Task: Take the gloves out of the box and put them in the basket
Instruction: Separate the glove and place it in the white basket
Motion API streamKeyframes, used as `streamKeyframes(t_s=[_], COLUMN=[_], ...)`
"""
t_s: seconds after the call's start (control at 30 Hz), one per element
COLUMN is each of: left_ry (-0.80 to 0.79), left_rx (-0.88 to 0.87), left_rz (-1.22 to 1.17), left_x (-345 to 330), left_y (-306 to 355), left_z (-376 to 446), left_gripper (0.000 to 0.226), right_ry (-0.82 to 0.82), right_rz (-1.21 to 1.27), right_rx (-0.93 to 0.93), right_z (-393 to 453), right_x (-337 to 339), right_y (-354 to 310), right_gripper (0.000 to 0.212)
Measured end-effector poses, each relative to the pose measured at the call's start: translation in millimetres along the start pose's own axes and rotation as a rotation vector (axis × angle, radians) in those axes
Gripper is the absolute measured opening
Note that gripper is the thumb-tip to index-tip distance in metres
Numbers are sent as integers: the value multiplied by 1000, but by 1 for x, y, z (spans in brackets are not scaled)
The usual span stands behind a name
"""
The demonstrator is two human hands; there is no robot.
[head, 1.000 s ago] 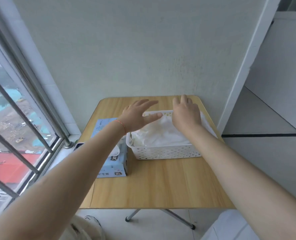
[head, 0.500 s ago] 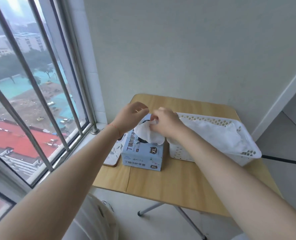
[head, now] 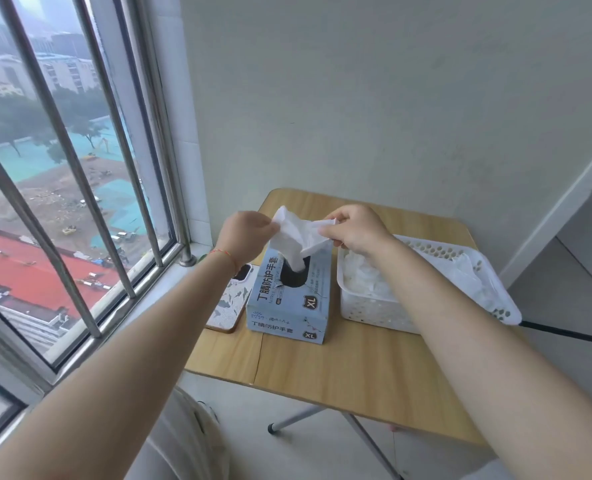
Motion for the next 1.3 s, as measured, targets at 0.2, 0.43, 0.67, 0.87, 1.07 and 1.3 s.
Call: streamKeyframes(t_s=[0.2,0.43,0.67,0.87,1.07,1.3], left_ry=[-212,-188,-149,-227,-231,-483], left_rx=[-7,-173,-221,-190,-184,-164], left_rz=[181,-293,-236,-301,-481,-209], left_x=[-15,13,37,34,39,12], left_y=[8,84,115,112,112,100], left_z=[-6,-13,-15,-27,-34,-53], left_gripper=[26,40,14,24,23,12], right_ry=[96,-85,126,216,213,211], right_rz=[24,96,196,227,185,122], right_rx=[74,245,262,157,196,232], right_z=[-1,-16,-25,-31,-39,-42], right_x=[19,13,45,53,50,43], right_y=[-10,-67,-84,-77,-85,-86], right_gripper=[14,18,18,16,7,14])
Point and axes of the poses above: each hand's wrist, its own z-axis towards the middle knuckle, its own x-axis out of the back of the hand, y = z × x, the point moved 7 cm from there along z, towards the middle knuckle, and after that the axes turned 8 degrees about z, right-handed, at the moved point
